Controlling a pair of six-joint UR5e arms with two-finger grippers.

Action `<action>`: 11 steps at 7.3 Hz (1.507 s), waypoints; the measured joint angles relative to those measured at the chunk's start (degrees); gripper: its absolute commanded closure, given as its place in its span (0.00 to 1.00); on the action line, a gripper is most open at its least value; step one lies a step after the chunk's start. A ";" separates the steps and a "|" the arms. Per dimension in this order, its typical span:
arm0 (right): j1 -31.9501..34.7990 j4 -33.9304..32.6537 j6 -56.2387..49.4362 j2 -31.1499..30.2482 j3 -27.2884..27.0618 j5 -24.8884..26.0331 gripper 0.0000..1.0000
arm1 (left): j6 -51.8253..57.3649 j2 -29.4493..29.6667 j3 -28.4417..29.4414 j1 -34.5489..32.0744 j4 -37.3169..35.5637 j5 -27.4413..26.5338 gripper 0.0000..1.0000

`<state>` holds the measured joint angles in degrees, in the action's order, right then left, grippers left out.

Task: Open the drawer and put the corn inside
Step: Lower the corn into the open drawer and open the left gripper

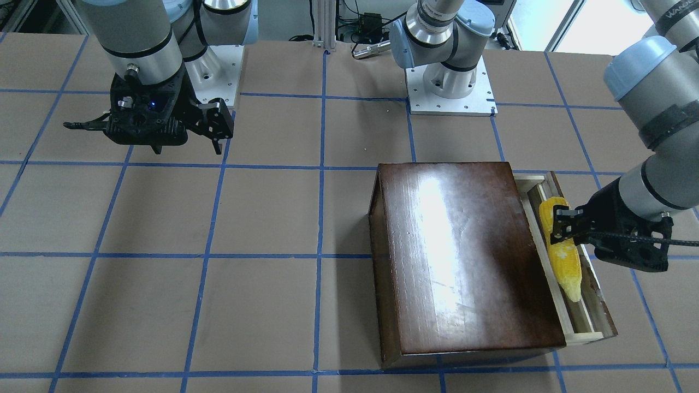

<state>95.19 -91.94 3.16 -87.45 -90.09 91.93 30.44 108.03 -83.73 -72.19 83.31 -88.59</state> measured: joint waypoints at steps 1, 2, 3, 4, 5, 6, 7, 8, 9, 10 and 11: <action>0.00 0.00 0.00 0.00 0.00 0.00 0.00 | -0.30 0.00 -0.23 0.02 0.00 -0.04 0.19; 0.00 0.00 0.00 0.00 0.00 0.00 0.00 | -0.46 0.06 -0.35 0.02 0.01 -0.16 0.15; 0.00 0.00 0.00 0.00 0.00 0.00 0.00 | -0.73 0.09 -0.39 0.02 0.05 -0.34 0.15; 0.00 0.00 0.00 0.00 0.00 0.00 0.00 | -1.04 0.09 -0.39 0.03 0.12 -0.50 0.12; 0.00 0.00 0.00 0.00 0.00 0.00 0.00 | -1.18 0.03 -0.37 0.03 0.18 -0.57 0.12; 0.00 0.00 0.00 0.00 0.00 0.00 0.00 | -1.23 -0.08 -0.33 0.03 0.25 -0.62 0.11; 0.00 0.00 0.00 0.00 0.00 0.00 0.00 | -1.26 -0.25 -0.22 0.03 0.36 -0.67 0.10; 0.00 0.00 0.00 0.00 0.00 0.00 0.00 | -1.26 -0.55 -0.05 0.05 0.56 -0.71 0.06; 0.00 0.00 0.00 0.00 0.00 0.00 0.00 | -1.28 -1.06 0.20 0.05 0.79 -0.76 0.03; 0.00 0.00 0.00 0.00 0.00 0.00 0.00 | -1.48 -1.77 0.74 -0.08 1.38 -0.78 0.00; 0.00 0.00 0.00 0.00 0.00 0.00 0.00 | -2.36 -2.67 1.78 -0.34 3.16 -0.78 0.00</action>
<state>95.19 -91.93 3.17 -87.45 -90.09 91.93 28.09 105.37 -81.95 -72.53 86.48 -89.38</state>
